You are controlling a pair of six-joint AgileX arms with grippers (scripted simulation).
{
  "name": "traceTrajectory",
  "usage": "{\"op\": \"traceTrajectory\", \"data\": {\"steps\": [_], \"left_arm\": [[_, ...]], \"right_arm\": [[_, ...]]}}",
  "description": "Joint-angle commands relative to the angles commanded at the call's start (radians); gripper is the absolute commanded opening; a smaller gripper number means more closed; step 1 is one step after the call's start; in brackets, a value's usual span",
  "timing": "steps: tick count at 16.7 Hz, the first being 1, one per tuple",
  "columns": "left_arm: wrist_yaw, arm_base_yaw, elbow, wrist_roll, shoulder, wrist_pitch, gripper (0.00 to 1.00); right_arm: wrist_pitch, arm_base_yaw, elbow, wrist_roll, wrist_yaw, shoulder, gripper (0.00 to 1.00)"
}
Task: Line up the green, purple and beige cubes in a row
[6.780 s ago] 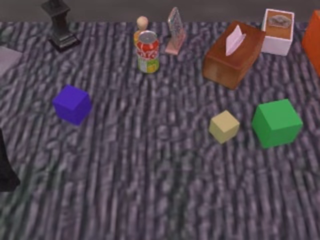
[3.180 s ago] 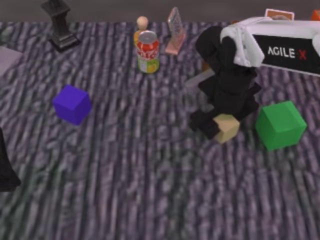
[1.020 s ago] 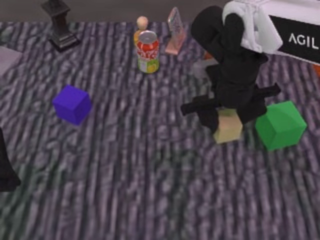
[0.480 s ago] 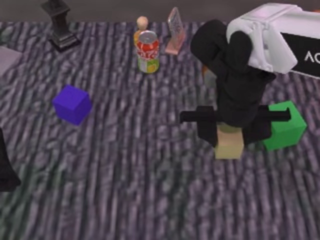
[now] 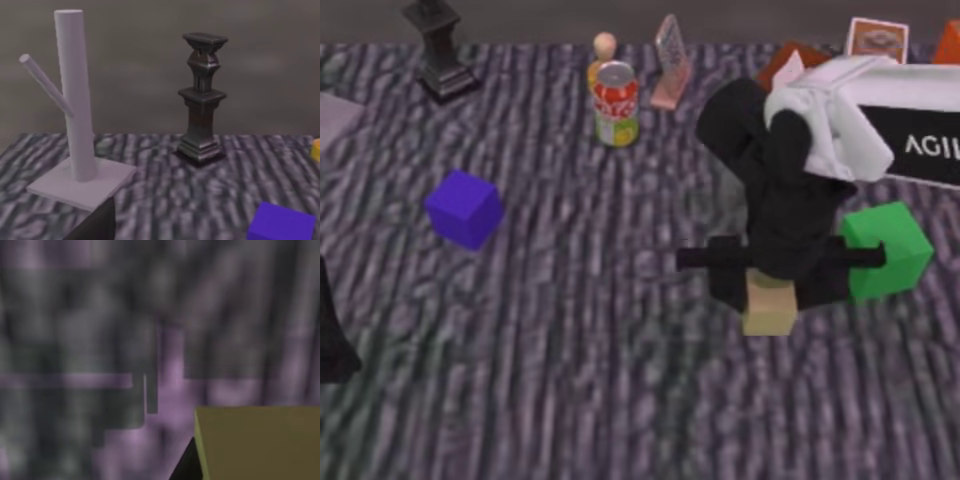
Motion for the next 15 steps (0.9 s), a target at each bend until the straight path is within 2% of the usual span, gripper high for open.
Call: {"op": "traceTrajectory", "data": {"steps": [3,8,15], "left_arm": [[0.000,0.000,0.000,0.000,0.000,0.000,1.00],[0.000,0.000,0.000,0.000,0.000,0.000,1.00],[0.000,0.000,0.000,0.000,0.000,0.000,1.00]], "right_arm": [[0.093,0.005,-0.060,0.001,0.001,0.032,0.00],[0.107,0.006,-0.071,0.001,0.001,0.038,0.00],[0.107,0.006,-0.071,0.001,0.001,0.038,0.53]]}}
